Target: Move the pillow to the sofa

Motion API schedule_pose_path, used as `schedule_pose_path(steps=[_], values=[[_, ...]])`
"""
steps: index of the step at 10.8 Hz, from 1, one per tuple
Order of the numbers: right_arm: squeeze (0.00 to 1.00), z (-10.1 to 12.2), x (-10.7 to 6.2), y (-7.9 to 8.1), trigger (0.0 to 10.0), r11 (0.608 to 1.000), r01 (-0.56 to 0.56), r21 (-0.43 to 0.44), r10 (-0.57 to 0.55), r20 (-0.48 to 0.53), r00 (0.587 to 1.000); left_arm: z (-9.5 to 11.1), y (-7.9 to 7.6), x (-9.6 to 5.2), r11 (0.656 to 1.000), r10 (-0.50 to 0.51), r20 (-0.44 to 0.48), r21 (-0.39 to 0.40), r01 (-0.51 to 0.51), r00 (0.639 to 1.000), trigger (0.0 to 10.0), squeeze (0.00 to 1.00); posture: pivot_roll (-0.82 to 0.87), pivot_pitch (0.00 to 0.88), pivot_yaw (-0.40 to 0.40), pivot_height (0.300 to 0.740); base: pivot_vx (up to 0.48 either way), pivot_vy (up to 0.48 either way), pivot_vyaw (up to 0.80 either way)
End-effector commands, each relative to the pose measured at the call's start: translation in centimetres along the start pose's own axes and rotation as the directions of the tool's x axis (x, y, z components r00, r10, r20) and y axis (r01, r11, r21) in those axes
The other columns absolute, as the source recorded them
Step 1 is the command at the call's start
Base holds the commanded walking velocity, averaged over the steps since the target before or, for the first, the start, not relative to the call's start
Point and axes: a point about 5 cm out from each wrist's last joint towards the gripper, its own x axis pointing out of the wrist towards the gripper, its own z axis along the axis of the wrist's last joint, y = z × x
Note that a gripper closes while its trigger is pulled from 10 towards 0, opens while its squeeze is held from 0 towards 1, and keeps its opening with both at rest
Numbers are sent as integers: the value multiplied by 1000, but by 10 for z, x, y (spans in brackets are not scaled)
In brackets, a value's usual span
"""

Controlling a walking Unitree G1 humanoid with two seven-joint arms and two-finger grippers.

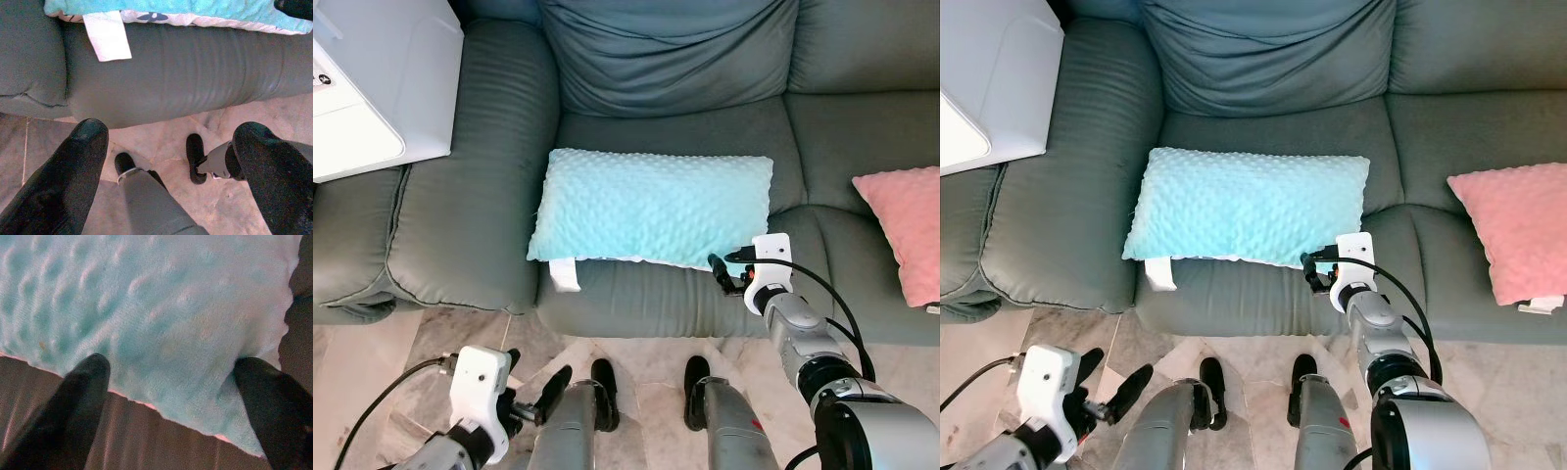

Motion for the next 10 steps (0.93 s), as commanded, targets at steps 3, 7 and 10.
schedule_pose_path(steps=[3,7,10], values=[[0,-22,-6,6,0,1000,2,-12,-3,-88,996,-5,5,-15,1000,21,-55,-3,-21,998,10000,0,198,500,156,740,0,0,0],[0,-32,-9,3,0,998,25,-52,-32,-136,990,-6,7,-19,999,34,-66,-2,-35,997,10000,0,200,508,151,740,0,0,0],[0,-37,-12,-1,0,997,39,-73,-50,-159,986,-5,8,-17,999,44,-61,5,-44,997,10000,0,198,509,149,740,0,0,0]])
